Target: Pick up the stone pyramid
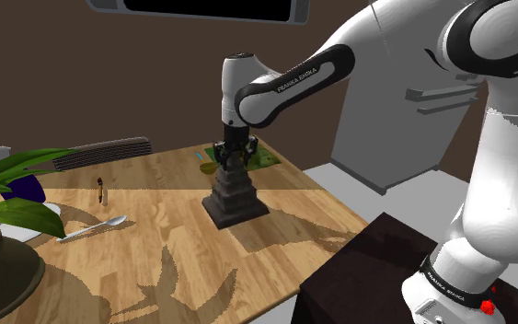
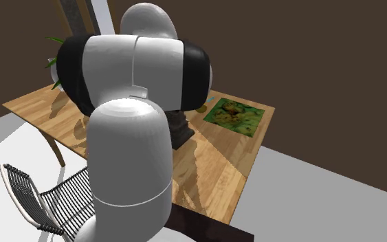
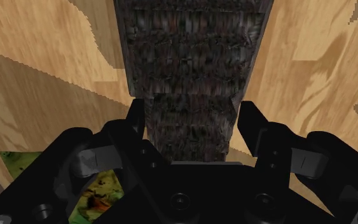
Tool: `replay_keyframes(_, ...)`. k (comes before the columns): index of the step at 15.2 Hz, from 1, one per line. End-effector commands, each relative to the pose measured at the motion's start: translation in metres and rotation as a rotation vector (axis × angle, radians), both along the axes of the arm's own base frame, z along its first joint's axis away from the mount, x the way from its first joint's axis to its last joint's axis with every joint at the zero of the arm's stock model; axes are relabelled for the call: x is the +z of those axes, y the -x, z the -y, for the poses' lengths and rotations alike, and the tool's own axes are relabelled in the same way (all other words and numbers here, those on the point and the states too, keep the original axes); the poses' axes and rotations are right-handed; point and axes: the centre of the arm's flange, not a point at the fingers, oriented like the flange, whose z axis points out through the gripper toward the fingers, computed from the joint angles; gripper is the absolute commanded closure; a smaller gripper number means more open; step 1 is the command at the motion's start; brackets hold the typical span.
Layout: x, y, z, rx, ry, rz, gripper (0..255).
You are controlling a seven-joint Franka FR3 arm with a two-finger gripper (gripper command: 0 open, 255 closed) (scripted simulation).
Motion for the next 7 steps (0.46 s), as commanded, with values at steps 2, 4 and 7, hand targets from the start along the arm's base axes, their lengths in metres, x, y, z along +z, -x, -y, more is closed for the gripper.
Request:
replay_keyframes(2,0.019,-0.001,0.000,0.000,-0.001,0.004,255)
replay_keyframes(4,0.030,-0.001,0.000,0.000,-0.001,0.004,255)
replay_keyframes(7,0.036,-0.001,0.000,0.000,-0.001,0.004,255)
